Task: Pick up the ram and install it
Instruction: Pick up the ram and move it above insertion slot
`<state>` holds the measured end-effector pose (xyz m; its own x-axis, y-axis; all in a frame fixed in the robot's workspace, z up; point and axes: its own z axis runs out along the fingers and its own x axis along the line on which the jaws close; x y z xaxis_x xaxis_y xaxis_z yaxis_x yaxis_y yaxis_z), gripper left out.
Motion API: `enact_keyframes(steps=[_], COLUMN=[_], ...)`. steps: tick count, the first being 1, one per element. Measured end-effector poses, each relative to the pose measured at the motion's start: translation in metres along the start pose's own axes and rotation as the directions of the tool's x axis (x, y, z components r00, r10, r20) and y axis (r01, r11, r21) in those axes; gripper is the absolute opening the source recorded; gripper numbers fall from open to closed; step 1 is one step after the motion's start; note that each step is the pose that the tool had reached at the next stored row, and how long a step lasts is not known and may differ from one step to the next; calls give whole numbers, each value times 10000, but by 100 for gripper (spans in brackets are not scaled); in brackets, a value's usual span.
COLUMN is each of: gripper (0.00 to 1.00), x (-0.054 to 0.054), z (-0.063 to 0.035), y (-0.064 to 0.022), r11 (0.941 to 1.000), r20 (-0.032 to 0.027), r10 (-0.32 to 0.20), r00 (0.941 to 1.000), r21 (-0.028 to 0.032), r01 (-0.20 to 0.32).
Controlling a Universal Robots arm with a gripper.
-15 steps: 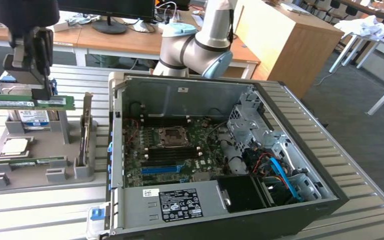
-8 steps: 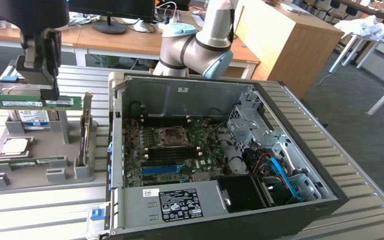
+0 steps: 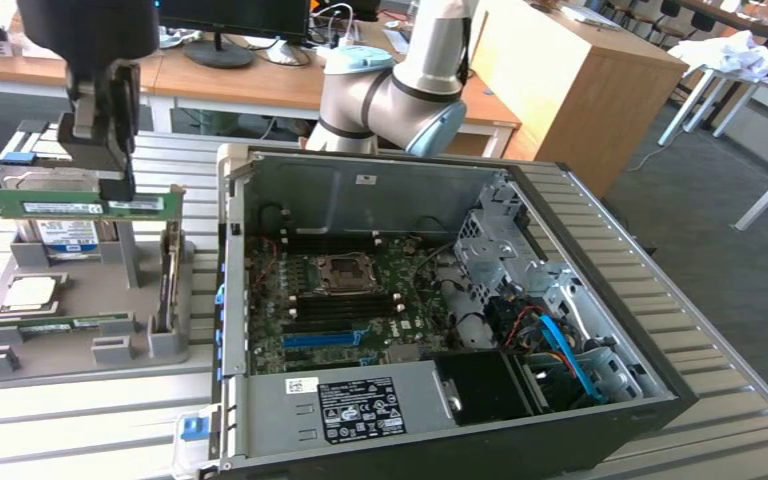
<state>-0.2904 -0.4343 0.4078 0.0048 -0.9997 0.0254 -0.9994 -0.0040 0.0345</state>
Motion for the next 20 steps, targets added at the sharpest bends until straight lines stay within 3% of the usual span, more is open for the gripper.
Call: enact_keyframes(steps=[20], gripper=[11], x=[2], z=[-9], y=[-268], r11=[10000], r20=[0], r10=[-1], r00=[10000], r21=[0], r01=[1])
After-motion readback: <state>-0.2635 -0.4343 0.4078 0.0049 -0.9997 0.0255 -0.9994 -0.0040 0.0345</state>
